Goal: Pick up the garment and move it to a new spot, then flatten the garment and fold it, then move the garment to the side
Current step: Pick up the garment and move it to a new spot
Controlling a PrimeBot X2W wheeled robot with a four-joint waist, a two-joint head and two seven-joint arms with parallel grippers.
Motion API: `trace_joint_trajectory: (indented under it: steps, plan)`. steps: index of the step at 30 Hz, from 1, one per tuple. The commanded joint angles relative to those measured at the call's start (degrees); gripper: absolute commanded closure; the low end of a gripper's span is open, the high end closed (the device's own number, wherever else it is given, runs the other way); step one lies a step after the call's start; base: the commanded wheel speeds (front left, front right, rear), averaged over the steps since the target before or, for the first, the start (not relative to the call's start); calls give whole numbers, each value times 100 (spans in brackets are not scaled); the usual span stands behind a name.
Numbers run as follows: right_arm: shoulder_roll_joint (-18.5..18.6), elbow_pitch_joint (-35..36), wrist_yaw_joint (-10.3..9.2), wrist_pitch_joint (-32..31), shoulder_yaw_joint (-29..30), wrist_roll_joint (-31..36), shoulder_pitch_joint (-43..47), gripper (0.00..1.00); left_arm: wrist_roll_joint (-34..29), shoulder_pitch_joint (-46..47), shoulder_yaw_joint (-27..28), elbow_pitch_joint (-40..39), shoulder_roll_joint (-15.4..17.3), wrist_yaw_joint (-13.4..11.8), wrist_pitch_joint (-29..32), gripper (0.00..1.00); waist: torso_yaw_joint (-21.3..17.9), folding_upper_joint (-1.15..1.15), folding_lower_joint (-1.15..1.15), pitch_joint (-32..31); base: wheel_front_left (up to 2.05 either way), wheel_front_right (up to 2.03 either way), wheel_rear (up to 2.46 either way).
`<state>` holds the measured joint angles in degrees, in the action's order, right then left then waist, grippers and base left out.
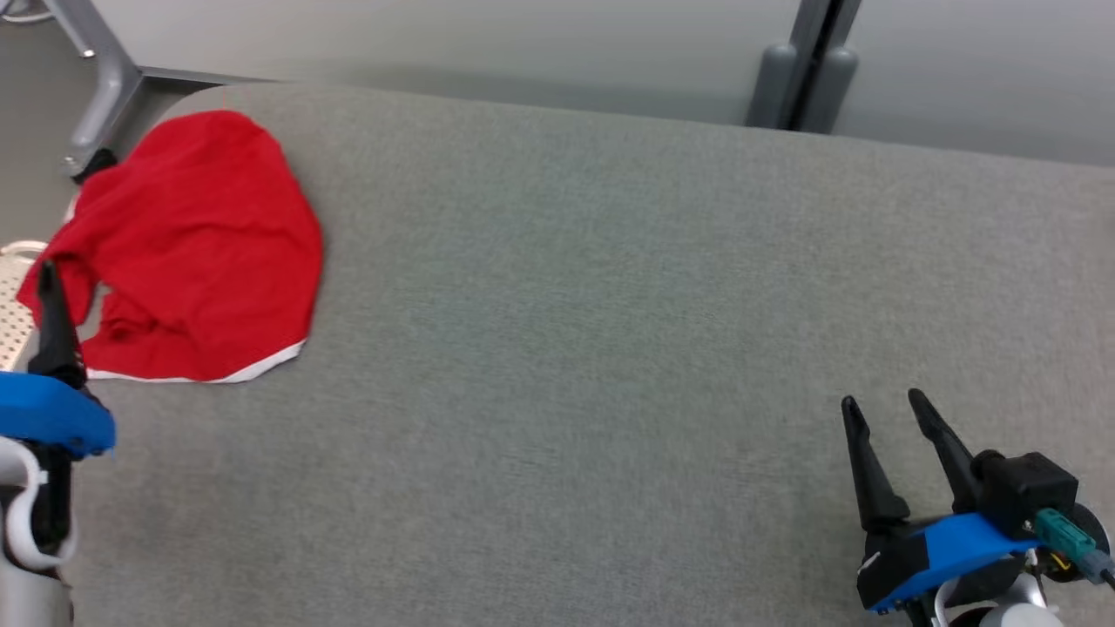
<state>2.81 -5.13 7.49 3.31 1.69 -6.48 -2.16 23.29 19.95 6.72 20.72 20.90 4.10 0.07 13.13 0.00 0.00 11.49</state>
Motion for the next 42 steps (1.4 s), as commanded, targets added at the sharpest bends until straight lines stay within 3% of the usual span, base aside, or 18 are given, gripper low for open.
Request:
trace_joint_trajectory:
  steps: [1,11,19,20,22,26,31,39,42]
  plan:
    - [17,43,1,-16,6,32,-83,0,57,146,65,72,43,-23,58,0,-71,0,0,83,0,0,0]
    - [17,834,1,-300,-24,400,-500,0,452,1020,534,712,601,-442,1066,0,-813,0,0,1537,0,0,0]
    - [17,1221,1,-306,-80,377,-697,0,1020,1452,826,1492,507,-876,2193,0,-1168,0,0,2175,0,0,0]
    - [17,1210,1,-298,-84,356,-699,0,1125,1446,847,1586,456,-891,2386,15,-1191,0,0,2175,0,0,0]
    - [14,1154,1,-274,-101,308,-712,0,1285,1476,901,1712,396,-908,2672,100,-1224,0,0,2144,0,0,0]
    - [16,1026,1,-206,-116,222,-731,0,1360,1421,883,1681,467,-814,2849,100,-1249,0,0,1945,0,0,0]
    - [15,763,1,-89,-216,111,-713,0,1256,1617,864,1274,795,-560,2456,100,-1237,0,0,1436,0,0,0]
    - [15,292,1,80,-388,-181,-482,0,1106,1958,412,282,945,-23,2339,100,-1353,0,0,318,0,0,0]
    - [16,134,1,133,-372,-256,-315,0,1160,2025,193,-156,838,86,2478,100,-1471,0,0,-133,0,0,0]
